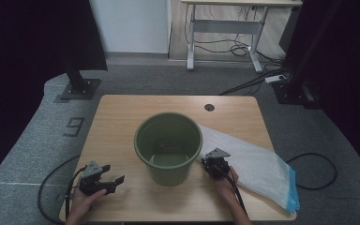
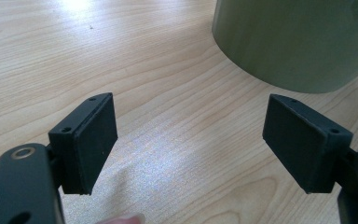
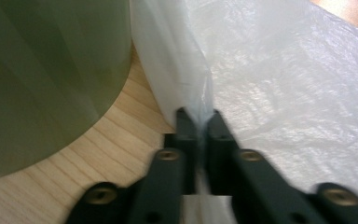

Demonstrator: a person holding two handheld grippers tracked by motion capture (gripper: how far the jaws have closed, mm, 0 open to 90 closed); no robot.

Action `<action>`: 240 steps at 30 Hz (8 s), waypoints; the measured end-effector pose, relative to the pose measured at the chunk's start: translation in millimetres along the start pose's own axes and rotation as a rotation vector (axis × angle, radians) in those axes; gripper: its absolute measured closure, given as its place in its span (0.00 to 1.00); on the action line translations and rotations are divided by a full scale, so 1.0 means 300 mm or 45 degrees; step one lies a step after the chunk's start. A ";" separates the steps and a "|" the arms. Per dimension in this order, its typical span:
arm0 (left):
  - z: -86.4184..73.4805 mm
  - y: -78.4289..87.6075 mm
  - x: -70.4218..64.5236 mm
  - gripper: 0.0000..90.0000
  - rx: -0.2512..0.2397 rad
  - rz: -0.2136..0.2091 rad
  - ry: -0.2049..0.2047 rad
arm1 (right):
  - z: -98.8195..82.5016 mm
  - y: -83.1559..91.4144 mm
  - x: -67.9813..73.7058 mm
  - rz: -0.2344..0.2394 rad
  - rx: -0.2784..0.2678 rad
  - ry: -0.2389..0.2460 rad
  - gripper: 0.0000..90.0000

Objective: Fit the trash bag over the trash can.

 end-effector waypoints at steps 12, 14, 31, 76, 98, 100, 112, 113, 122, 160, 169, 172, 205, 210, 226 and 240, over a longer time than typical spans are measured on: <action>-0.006 -0.002 0.001 0.20 0.007 0.003 0.001 | 0.133 0.157 -0.134 -0.007 -0.226 -0.239 0.99; -0.006 -0.002 -0.003 0.20 0.001 -0.007 0.008 | 0.164 0.198 -0.155 0.002 -0.278 -0.285 0.99; -0.018 -0.008 0.000 0.20 0.025 0.000 0.017 | 0.389 0.484 -0.280 -0.035 -0.556 -0.397 0.99; -0.043 -0.021 0.004 0.20 0.063 0.002 0.020 | 0.745 0.806 -0.115 -0.005 -0.892 -0.208 0.99; -0.018 -0.011 -0.018 0.19 0.037 -0.039 0.064 | 0.557 0.654 0.099 0.187 -0.735 -0.022 0.99; -0.012 -0.005 -0.019 0.20 0.040 -0.024 0.063 | 0.548 0.644 0.120 0.203 -0.724 0.009 0.99; -0.026 -0.016 -0.020 0.20 0.091 -0.002 0.043 | 0.448 0.582 0.236 0.292 -0.636 0.051 0.98; -0.029 -0.018 -0.018 0.20 0.094 0.000 0.045 | 0.435 0.576 0.247 0.318 -0.618 0.049 0.98; -0.031 -0.020 -0.016 0.20 0.093 -0.001 0.051 | 0.415 0.584 0.276 0.331 -0.636 0.096 0.76; -0.017 -0.022 -0.030 0.20 0.062 0.005 0.049 | -0.018 0.531 0.069 0.040 -0.464 -0.227 0.35; 0.029 -0.008 -0.081 0.26 0.008 -0.032 0.014 | -0.056 0.482 0.010 -0.023 -0.432 -0.304 0.91; 0.040 -0.010 -0.099 0.26 0.000 -0.033 -0.008 | -0.049 0.487 -0.008 -0.011 -0.441 -0.330 0.97; 0.340 0.162 -0.381 0.37 -0.208 -0.102 -0.187 | 0.274 0.723 -0.102 0.006 -0.762 -0.200 0.99; 0.401 0.157 -0.440 0.38 -0.217 -0.136 -0.229 | 0.327 0.751 -0.091 0.013 -0.789 -0.182 0.99; 0.490 0.037 -0.581 0.39 -0.180 -0.234 -0.330 | 0.426 0.759 -0.030 0.047 -0.811 -0.130 0.99; 0.533 -0.019 -0.634 0.46 -0.128 -0.250 -0.355 | 0.462 0.746 0.026 0.044 -0.800 -0.073 0.99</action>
Point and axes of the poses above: each handheld gripper's, and its own axes: y roughly backward along the jaws, z roughly out of its top, x roughly to its left, the point moved 10 cm from there along -y, roughly forward along the jaws, and after that the axes turned 8 degrees about -z, right-handed, at the moved point
